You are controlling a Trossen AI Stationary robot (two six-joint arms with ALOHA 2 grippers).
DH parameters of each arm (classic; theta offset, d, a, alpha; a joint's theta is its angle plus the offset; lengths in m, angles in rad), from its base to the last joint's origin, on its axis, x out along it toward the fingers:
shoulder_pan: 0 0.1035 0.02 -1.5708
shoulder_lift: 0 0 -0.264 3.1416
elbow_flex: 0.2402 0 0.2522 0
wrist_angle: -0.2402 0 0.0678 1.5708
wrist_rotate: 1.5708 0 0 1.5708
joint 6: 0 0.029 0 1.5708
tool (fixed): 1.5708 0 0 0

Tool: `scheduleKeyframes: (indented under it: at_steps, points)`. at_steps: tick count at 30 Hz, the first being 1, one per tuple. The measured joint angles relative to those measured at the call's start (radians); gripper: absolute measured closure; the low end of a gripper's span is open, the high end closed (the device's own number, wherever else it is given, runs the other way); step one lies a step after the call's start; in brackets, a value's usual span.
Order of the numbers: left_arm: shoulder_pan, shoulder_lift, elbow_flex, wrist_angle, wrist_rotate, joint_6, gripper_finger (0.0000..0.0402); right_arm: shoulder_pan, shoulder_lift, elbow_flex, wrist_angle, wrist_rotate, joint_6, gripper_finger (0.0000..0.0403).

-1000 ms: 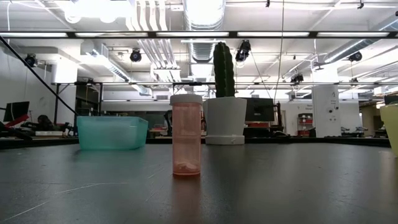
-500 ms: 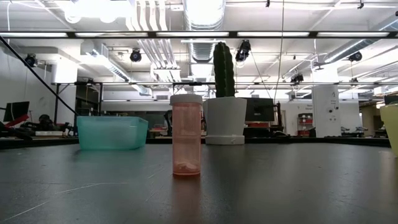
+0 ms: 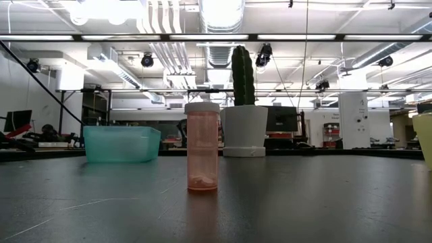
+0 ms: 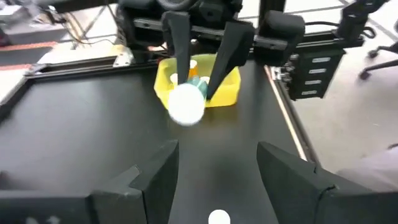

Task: Pick and place medicine bottles into bin by pill shape (circle, oval)
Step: Put the blue tablet bottle into the yellow bin

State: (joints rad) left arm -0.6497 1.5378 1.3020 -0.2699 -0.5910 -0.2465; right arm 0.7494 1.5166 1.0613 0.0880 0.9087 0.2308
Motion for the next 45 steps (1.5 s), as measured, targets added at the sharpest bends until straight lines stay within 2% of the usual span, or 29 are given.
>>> scheduleKeyframes:
  at_steps: [3, 5, 9, 13, 18, 23, 33, 38, 45]
  points:
    - [-0.006, 0.001, -0.009, 0.019, -0.045, 0.007, 0.0201, 0.034, -0.029, -0.056, 0.008, 0.066, 0.048, 0.0299]
    - [-0.006, 0.001, -0.045, 0.110, -0.050, 0.044, 0.0201, 0.057, -0.036, -0.094, 0.036, 0.108, 0.059, 0.0299]
    - [-0.006, 0.003, -0.154, 0.407, -0.046, 0.150, 0.0201, 0.095, -0.037, -0.169, 0.240, 0.147, -0.030, 0.0299]
    - [0.006, 0.002, -0.264, 0.652, -0.038, 0.183, 0.0201, 0.109, -0.030, -0.247, 0.519, 0.147, -0.190, 0.0299]
    - [0.021, 0.004, -0.376, 0.919, -0.037, 0.182, 0.0201, 0.114, -0.029, -0.337, 0.842, 0.077, -0.359, 0.0298]
    - [0.045, 0.059, -0.410, 1.095, -0.032, 0.199, 0.0201, 0.100, -0.029, -0.389, 1.048, -0.039, -0.456, 0.0298]
    - [0.110, 0.299, -0.327, 1.487, 0.119, 0.304, 0.0201, 0.066, -0.029, -0.368, 1.112, -0.148, -0.520, 0.0298]
    - [0.132, 0.380, -0.242, 1.525, 0.174, 0.335, 0.0201, 0.065, -0.029, -0.366, 1.126, -0.154, -0.543, 0.0298]
    - [0.154, 0.405, -0.178, 1.516, 0.220, 0.340, 0.0201, 0.066, -0.029, -0.366, 1.126, -0.154, -0.545, 0.0298]
